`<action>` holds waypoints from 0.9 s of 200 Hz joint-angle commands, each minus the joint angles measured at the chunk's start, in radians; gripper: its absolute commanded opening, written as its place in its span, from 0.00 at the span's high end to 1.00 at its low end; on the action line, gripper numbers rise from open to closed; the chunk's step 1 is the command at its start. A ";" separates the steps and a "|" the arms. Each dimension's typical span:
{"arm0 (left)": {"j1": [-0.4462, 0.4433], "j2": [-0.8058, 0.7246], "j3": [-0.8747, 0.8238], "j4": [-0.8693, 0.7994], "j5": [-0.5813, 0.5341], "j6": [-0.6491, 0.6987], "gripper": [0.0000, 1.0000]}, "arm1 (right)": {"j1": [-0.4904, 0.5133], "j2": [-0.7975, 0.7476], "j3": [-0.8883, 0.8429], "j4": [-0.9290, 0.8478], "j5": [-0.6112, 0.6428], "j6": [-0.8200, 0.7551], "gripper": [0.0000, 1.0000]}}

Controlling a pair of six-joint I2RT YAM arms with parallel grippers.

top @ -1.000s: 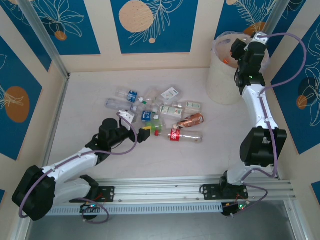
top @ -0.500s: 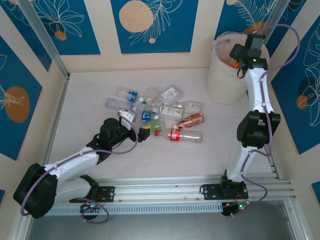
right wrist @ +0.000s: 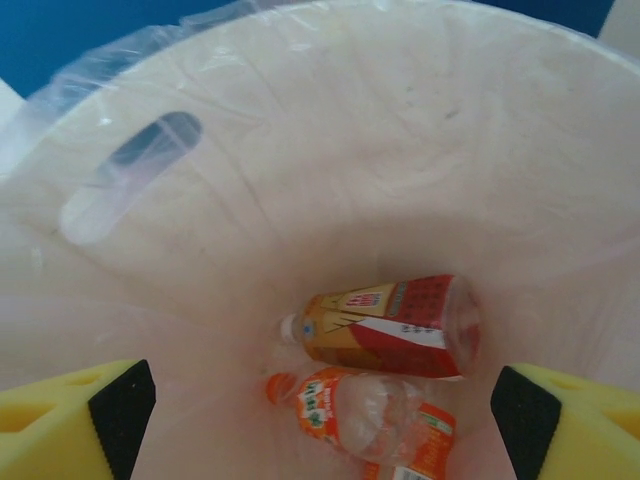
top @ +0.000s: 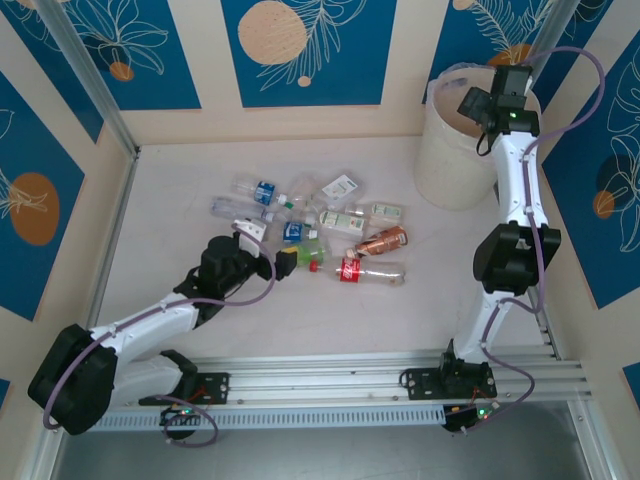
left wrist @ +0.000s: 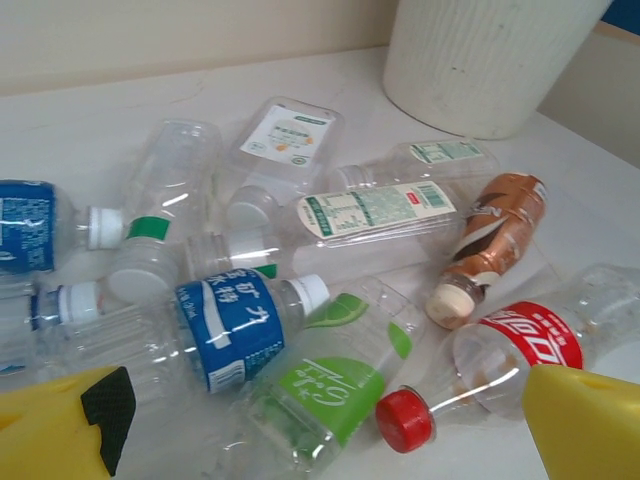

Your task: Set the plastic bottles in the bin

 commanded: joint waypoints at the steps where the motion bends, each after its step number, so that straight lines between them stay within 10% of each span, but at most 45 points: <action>1: 0.019 0.002 -0.020 0.009 -0.085 -0.037 0.00 | 0.009 -0.090 0.012 -0.016 -0.064 0.018 0.08; 121: 0.101 -0.014 -0.035 -0.104 -0.406 -0.368 0.00 | 0.214 -0.474 -0.522 0.080 -0.553 -0.226 0.00; 151: 0.117 -0.034 -0.037 -0.138 -0.434 -0.426 0.00 | 0.317 -0.517 -0.654 -0.024 -0.500 -0.503 0.00; 180: 0.124 -0.026 -0.030 -0.159 -0.444 -0.441 0.00 | 0.337 -0.493 -0.729 -0.055 -0.386 -0.401 0.00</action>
